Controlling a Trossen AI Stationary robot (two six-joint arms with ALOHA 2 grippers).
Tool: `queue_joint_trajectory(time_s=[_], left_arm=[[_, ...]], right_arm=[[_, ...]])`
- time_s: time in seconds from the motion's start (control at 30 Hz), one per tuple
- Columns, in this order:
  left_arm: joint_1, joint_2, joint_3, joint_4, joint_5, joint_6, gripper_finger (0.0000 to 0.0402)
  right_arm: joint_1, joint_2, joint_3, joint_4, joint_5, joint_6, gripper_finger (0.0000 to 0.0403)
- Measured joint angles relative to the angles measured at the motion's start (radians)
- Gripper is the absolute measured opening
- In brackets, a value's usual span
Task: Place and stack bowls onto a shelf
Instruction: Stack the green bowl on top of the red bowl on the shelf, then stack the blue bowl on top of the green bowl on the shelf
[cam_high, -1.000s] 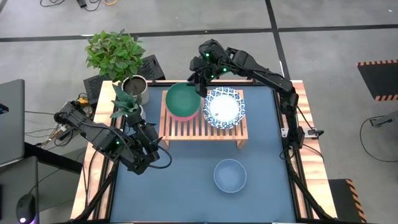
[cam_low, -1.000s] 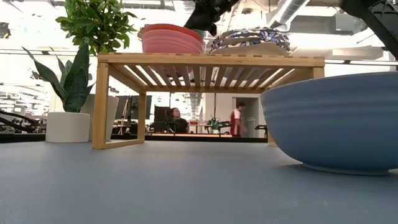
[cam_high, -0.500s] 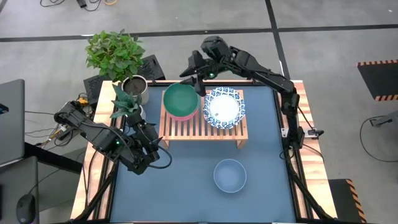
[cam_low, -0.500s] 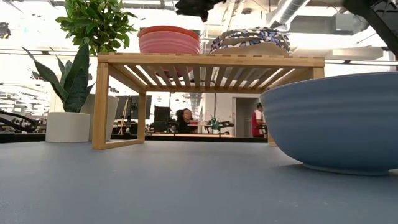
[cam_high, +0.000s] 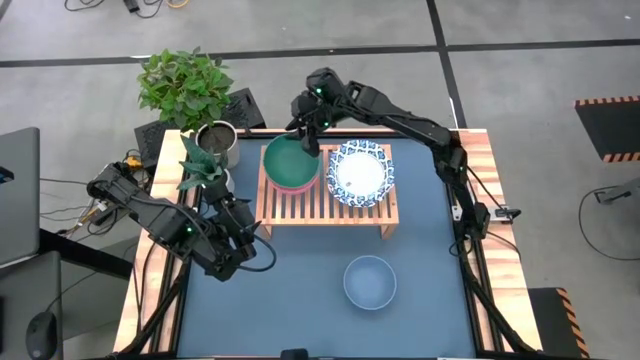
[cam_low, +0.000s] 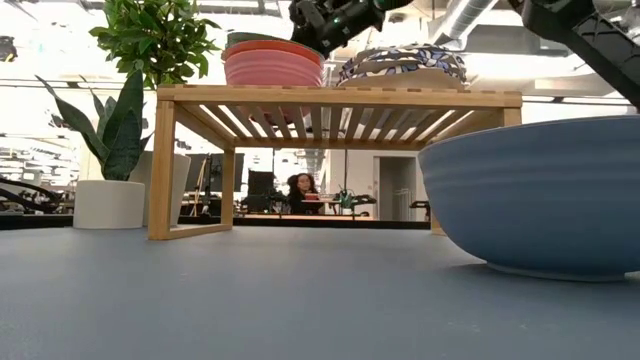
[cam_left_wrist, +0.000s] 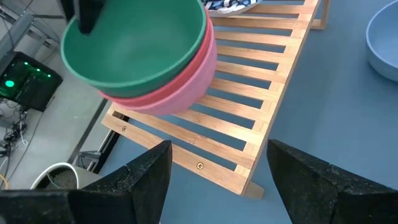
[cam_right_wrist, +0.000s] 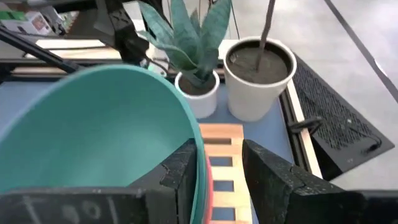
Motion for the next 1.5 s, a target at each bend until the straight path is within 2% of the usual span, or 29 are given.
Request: queue_joint_trajectory(time_s=[0.37, 0.97, 1.33, 1.5], left_arm=[[-0.001, 0.0, 0.0, 0.001, -0.011, 0.0, 0.0251], [-0.054, 0.0, 0.0, 0.003, -0.021, -0.039, 0.0251], [-0.063, 0.0, 0.0, 0.0, -0.029, -0.043, 0.0251], [-0.063, 0.0, 0.0, 0.0, -0.03, -0.042, 0.0251]], right_arm=[[0.027, -0.072, 0.004, 0.085, 0.001, -0.026, 0.015], [0.073, 0.039, -0.001, 0.26, 0.009, -0.037, 0.0134], [0.071, 0.054, -0.003, 0.229, 0.04, -0.033, 0.0133], [0.079, -0.054, 0.018, 0.073, 0.047, -0.019, 0.0133]])
